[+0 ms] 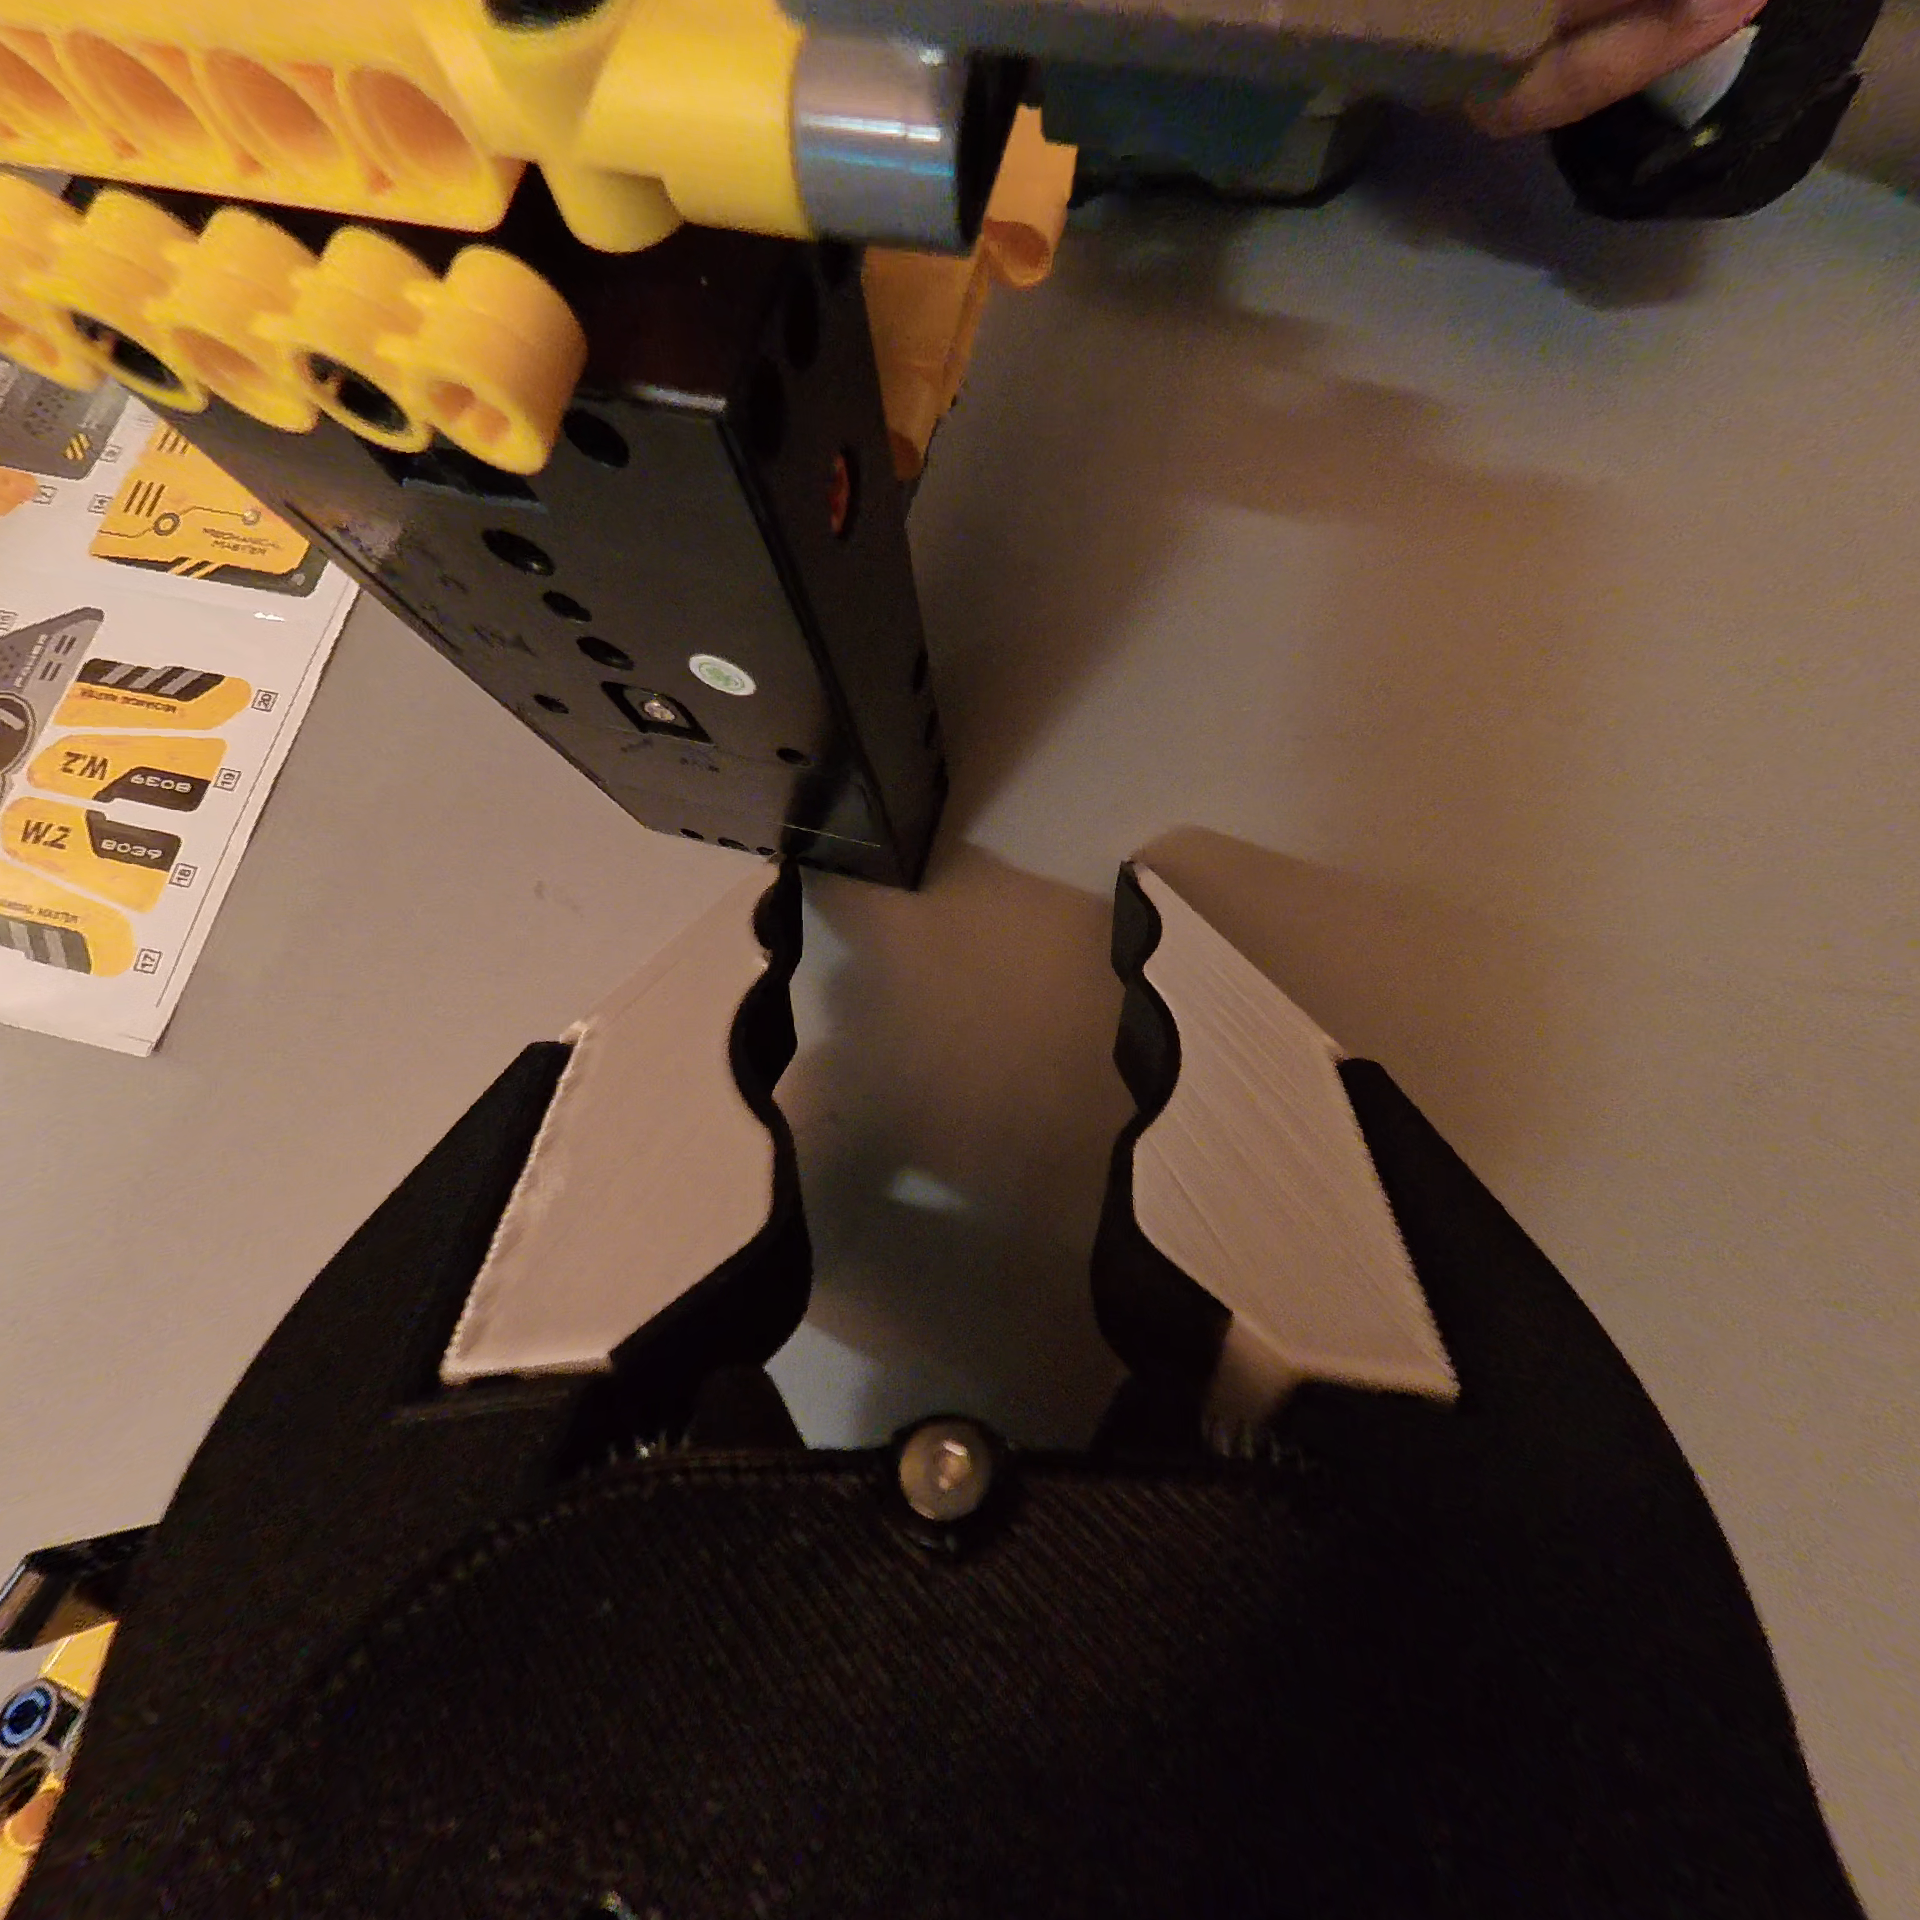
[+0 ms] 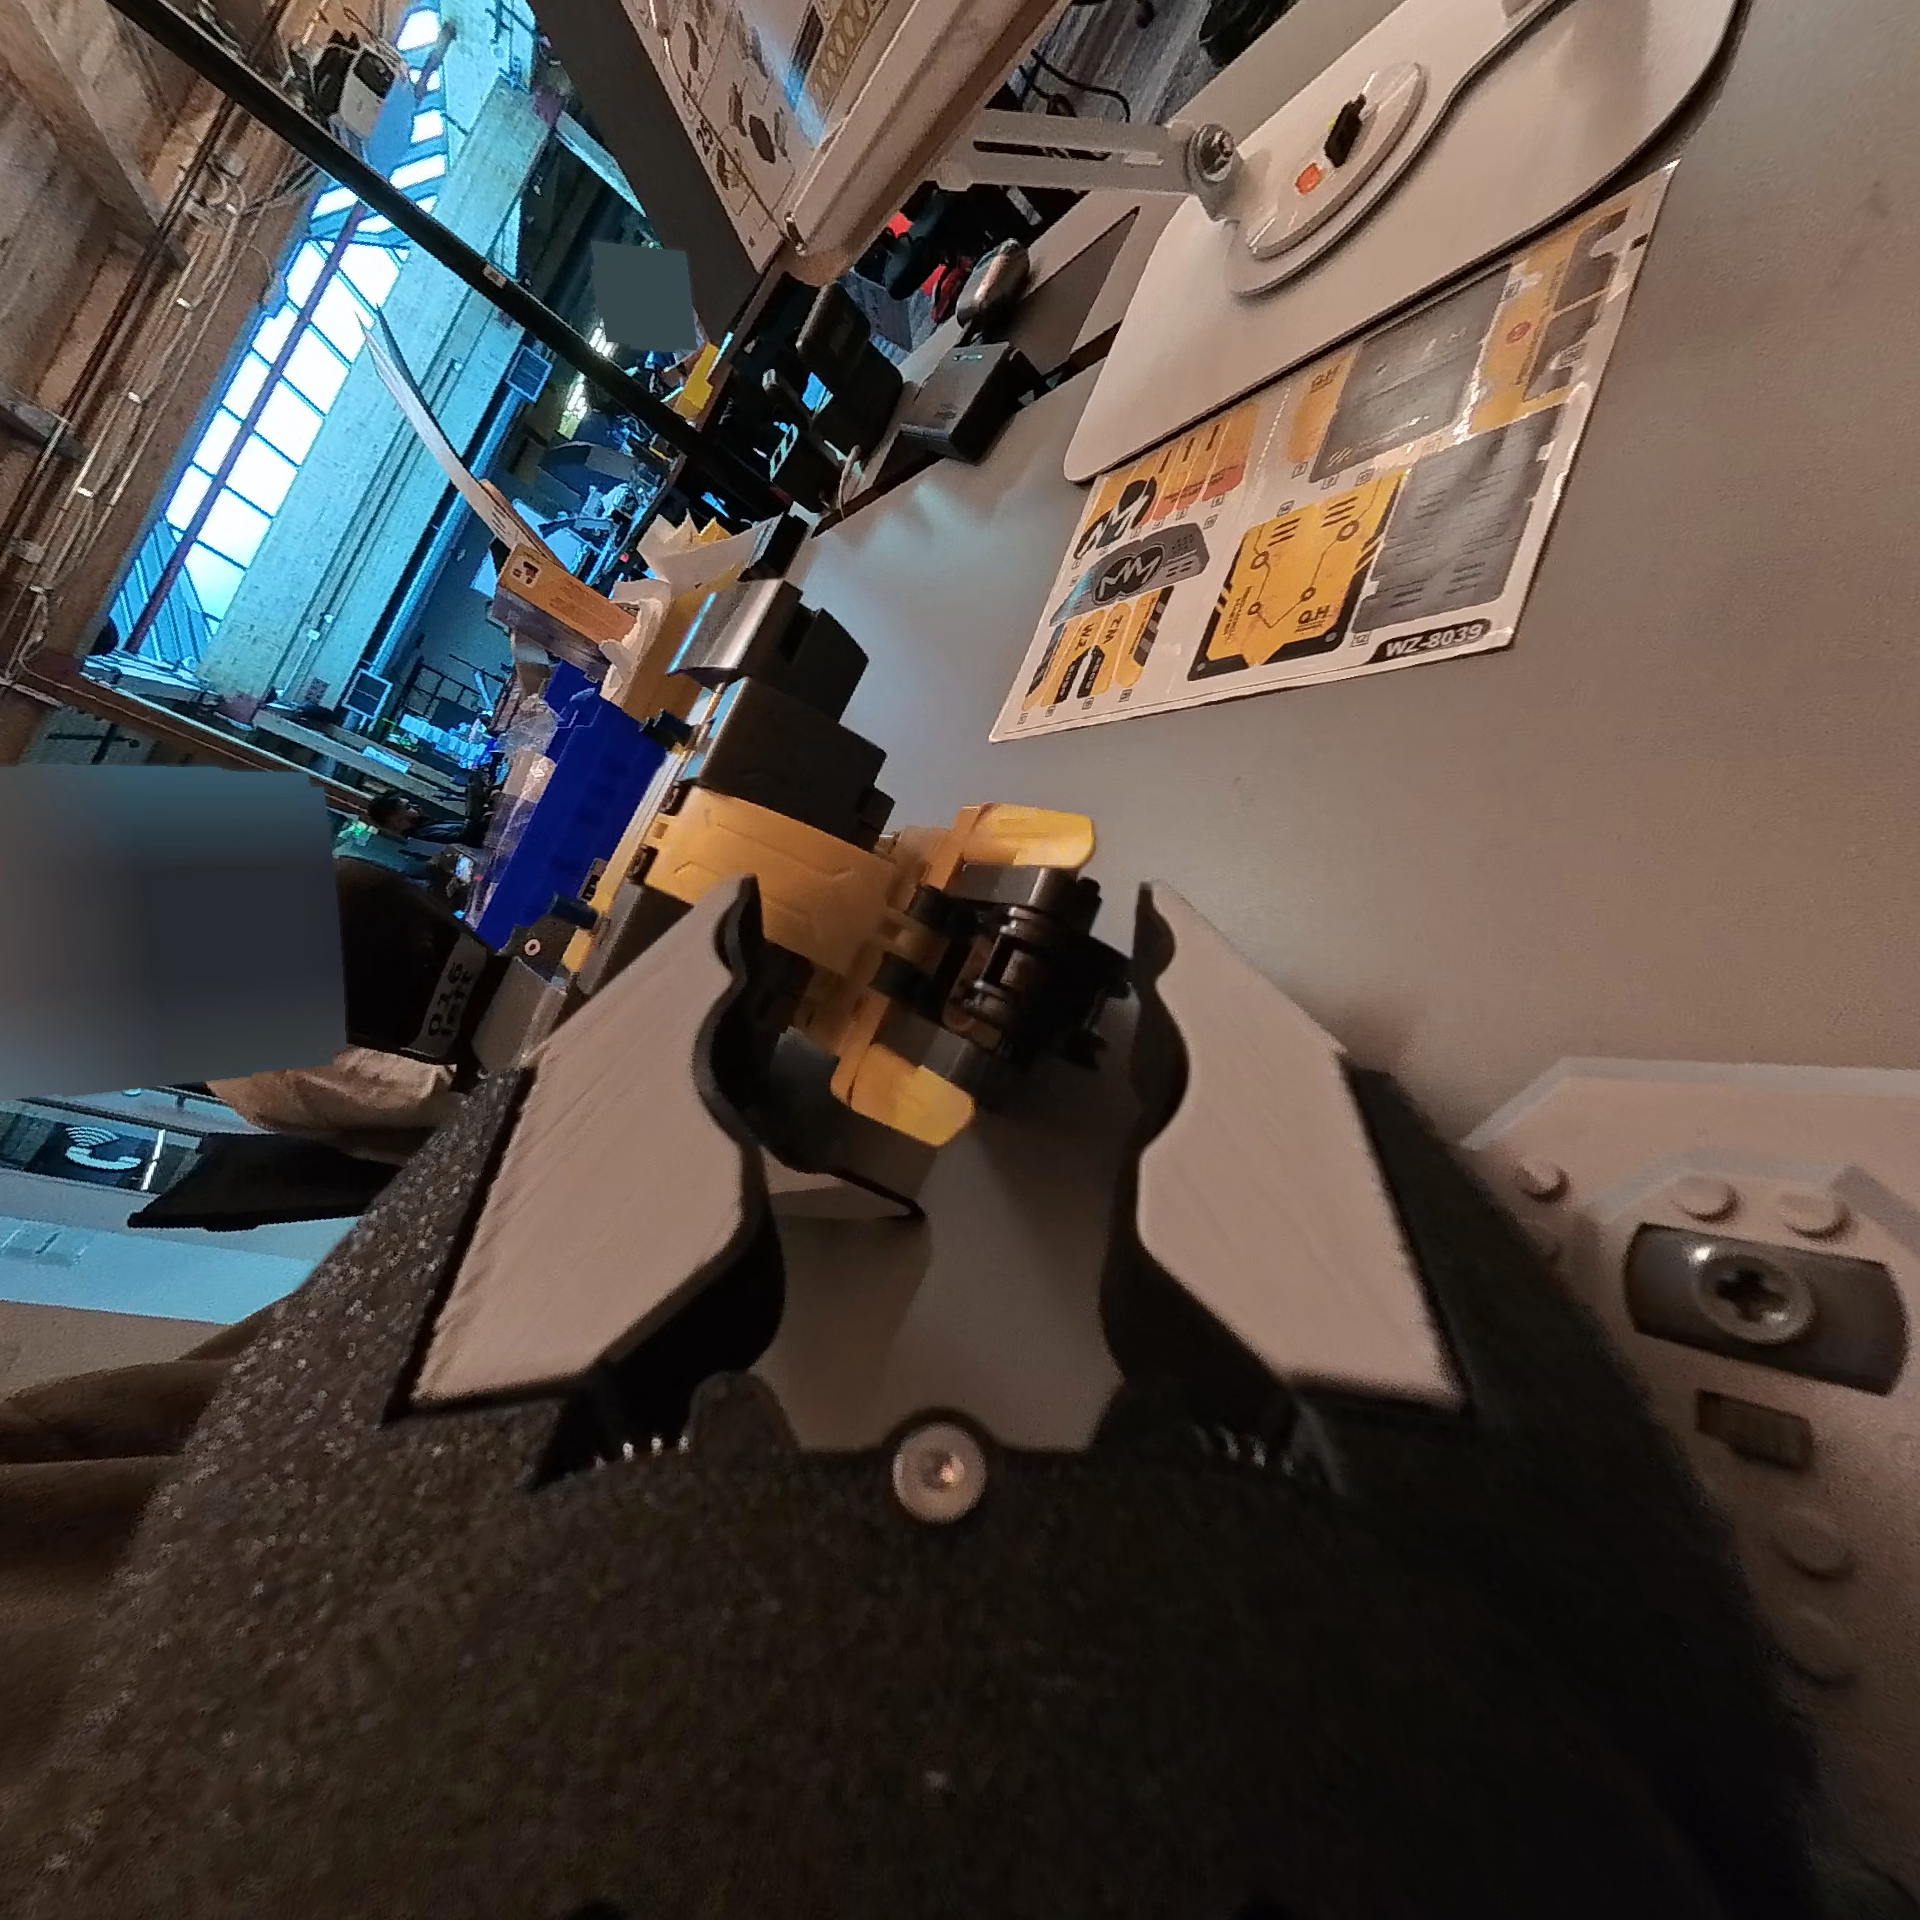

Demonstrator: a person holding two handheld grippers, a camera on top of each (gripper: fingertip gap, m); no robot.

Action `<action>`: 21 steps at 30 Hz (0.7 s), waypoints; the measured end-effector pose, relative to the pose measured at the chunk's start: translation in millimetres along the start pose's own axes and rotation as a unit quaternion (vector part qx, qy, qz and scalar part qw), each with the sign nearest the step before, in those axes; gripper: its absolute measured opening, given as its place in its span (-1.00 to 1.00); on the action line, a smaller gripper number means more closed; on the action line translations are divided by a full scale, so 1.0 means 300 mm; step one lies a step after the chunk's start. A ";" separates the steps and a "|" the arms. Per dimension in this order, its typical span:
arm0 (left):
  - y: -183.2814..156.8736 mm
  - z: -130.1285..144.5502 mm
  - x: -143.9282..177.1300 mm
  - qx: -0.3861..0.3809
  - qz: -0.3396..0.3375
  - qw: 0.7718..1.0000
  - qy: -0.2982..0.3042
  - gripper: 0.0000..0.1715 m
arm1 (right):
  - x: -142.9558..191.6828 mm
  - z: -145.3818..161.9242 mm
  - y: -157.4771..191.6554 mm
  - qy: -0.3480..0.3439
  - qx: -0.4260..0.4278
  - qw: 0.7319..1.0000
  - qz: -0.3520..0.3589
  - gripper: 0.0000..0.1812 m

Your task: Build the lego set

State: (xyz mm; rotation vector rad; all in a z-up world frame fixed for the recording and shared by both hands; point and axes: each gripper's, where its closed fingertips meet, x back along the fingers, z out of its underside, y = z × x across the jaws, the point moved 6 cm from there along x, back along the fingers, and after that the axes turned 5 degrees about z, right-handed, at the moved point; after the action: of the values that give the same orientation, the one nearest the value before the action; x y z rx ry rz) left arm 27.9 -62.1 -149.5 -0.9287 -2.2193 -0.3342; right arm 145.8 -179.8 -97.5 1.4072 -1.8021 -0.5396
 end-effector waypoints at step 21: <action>0.022 0.000 0.020 -0.002 -0.019 1.000 -0.003 -0.33 | 0.002 0.000 0.002 0.000 0.006 1.000 0.003 -0.17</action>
State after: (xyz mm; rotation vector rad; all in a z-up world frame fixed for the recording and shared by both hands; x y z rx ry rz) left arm 29.4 -54.3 -145.5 -0.8913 -2.2445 -0.3542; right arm 145.3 -180.0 -96.9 1.4098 -1.8118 -0.5256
